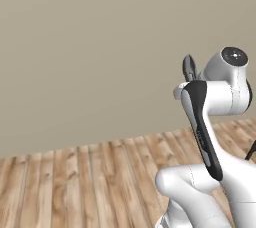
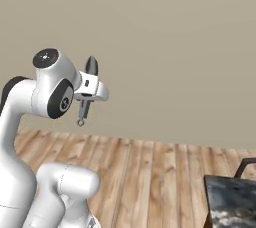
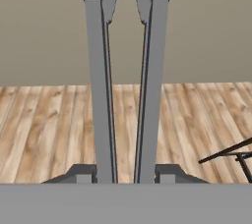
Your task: Take the tongs from the drawer on the left and place them on the dining counter next to the tray containing the hot dog.
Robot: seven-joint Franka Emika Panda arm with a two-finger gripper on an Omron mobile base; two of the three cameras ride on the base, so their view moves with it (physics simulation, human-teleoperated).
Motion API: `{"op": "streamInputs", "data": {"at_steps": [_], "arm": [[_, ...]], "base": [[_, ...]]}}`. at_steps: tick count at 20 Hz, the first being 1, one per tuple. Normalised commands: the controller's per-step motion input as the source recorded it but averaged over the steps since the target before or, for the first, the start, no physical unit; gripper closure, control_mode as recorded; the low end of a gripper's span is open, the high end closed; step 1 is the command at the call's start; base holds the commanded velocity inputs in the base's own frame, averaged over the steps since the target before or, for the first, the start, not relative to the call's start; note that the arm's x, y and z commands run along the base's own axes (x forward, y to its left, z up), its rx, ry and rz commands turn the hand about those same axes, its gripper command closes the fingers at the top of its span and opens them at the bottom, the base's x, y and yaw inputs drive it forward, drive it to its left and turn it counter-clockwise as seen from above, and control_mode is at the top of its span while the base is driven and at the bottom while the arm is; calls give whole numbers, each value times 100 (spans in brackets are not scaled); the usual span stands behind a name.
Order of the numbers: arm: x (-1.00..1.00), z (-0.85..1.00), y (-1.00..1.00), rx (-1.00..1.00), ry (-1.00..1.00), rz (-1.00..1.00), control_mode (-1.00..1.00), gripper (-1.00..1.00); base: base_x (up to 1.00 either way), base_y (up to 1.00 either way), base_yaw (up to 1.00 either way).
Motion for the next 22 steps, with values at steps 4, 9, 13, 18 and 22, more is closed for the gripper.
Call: {"op": "streamInputs", "data": {"at_steps": [4, 9, 13, 18, 22], "arm": [[0, 0, 0, 0, 0, 0, 100, 100], [0, 0, 0, 0, 0, 0, 100, 100], [0, 0, 0, 0, 0, 0, 100, 100], [0, 0, 0, 0, 0, 0, 100, 100], [0, 0, 0, 0, 0, 0, 100, 100]], "base": [[70, 14, -17], [49, 16, -30], [9, 26, -45], [8, 42, -50], [24, 50, -48]]}}
